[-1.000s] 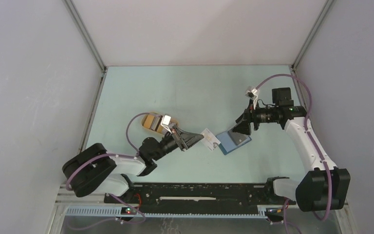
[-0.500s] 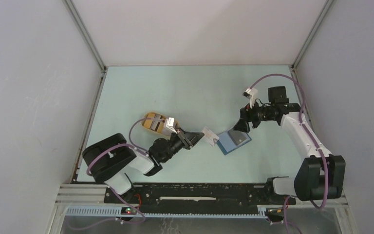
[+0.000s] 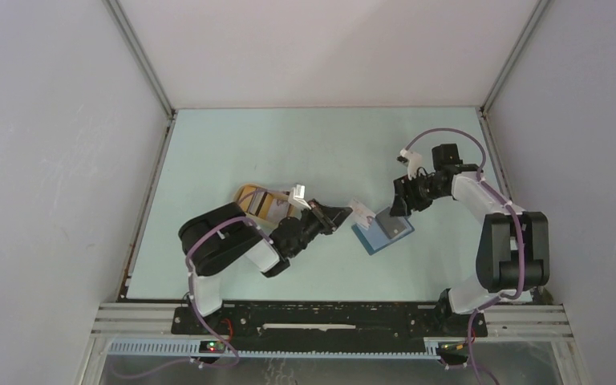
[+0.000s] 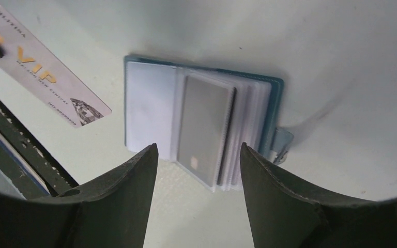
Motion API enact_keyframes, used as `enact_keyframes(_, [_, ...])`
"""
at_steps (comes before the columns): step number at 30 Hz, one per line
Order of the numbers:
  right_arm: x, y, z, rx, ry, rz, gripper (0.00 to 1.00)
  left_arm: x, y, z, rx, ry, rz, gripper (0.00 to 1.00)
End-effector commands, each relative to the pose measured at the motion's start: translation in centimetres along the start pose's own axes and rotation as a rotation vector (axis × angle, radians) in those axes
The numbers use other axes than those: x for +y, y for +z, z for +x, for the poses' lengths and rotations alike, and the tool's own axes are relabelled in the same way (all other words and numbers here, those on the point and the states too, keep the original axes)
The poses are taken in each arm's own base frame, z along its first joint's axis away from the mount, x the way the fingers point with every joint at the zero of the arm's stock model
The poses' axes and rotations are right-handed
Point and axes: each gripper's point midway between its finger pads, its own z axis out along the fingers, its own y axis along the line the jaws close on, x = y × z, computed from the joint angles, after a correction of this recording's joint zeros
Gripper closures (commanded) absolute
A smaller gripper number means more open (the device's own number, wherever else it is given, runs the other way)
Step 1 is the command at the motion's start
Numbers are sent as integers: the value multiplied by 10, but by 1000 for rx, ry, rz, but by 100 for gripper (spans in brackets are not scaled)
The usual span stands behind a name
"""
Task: Put the credit cards into the card holder
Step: Insert the credit card into the card holder.
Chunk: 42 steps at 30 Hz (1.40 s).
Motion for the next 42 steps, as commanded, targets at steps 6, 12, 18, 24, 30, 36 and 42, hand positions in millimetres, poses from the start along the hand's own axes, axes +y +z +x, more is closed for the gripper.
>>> enact_keyframes(6, [-23, 4, -1, 33, 51, 44, 37, 0, 31, 17, 8, -45, -11, 100])
enact_keyframes(12, [-27, 10, 6, 64, 81, 43, 38, 6, 39, 30, 35, -48, -40, 100])
enact_keyframes(18, [-31, 13, 10, 87, 100, 48, 40, 17, 37, 41, 58, -59, -74, 100])
enact_keyframes(24, [-33, 13, 11, 94, 103, 58, 41, 26, 33, 48, 69, -84, -85, 100])
enact_keyframes(30, [-34, 14, 12, 100, 106, 59, 44, 26, 31, 49, 70, -92, -86, 100])
enact_keyframes(36, [-34, 15, 13, 106, 110, 60, 44, 27, 26, 51, 73, -104, -86, 100])
enact_keyframes(42, [-34, 15, 14, 109, 112, 60, 45, 30, 23, 52, 71, -116, -93, 100])
